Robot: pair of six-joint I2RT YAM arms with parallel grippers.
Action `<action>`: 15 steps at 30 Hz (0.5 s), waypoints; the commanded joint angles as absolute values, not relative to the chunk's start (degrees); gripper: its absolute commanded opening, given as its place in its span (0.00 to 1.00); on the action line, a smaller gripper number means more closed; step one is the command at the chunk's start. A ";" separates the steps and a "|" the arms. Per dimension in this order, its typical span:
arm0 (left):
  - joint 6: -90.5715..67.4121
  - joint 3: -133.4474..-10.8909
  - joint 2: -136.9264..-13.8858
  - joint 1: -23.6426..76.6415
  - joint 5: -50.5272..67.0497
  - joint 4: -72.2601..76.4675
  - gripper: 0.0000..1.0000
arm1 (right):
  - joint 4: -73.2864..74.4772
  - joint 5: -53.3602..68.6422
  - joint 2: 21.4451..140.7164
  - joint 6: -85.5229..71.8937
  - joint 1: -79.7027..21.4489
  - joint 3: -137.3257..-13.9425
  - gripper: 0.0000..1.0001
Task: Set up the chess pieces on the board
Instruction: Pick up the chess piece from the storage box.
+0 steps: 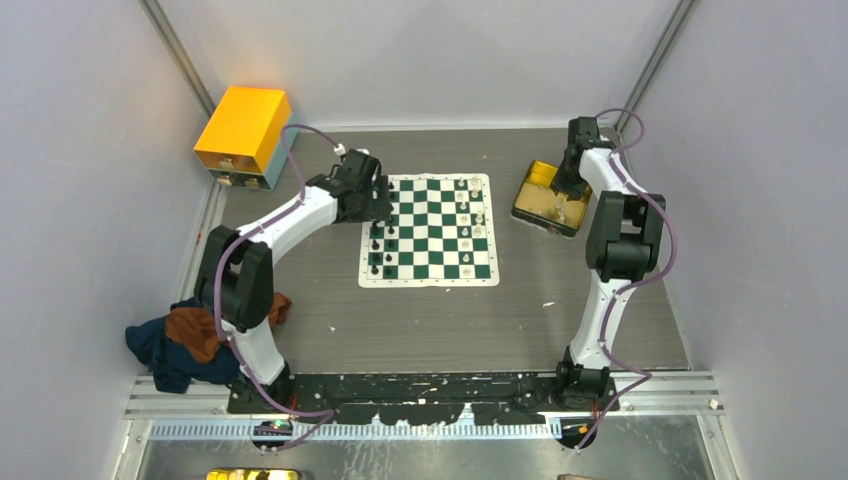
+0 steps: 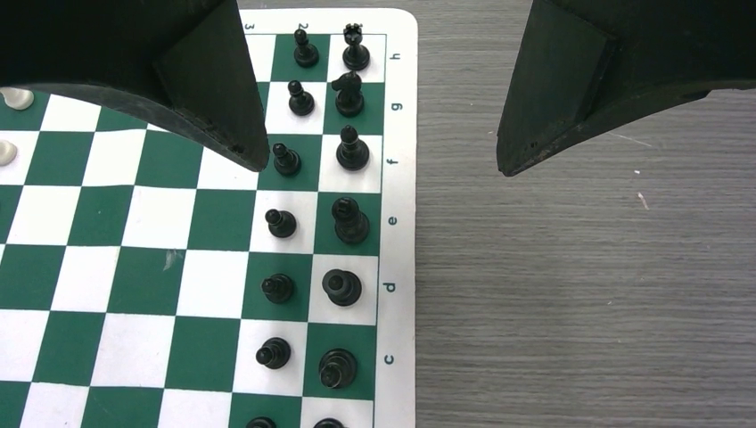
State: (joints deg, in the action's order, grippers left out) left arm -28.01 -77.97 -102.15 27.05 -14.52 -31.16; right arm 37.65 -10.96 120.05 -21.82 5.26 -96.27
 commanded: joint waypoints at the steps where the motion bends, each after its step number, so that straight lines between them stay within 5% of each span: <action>1: -27.26 -80.74 -102.46 27.25 -15.56 -30.68 0.99 | 36.63 -10.29 120.36 -22.51 5.80 -99.03 0.37; 15: -27.55 -81.09 -103.18 27.25 -15.38 -30.67 0.99 | 37.01 -9.15 120.95 -22.59 5.89 -98.44 0.35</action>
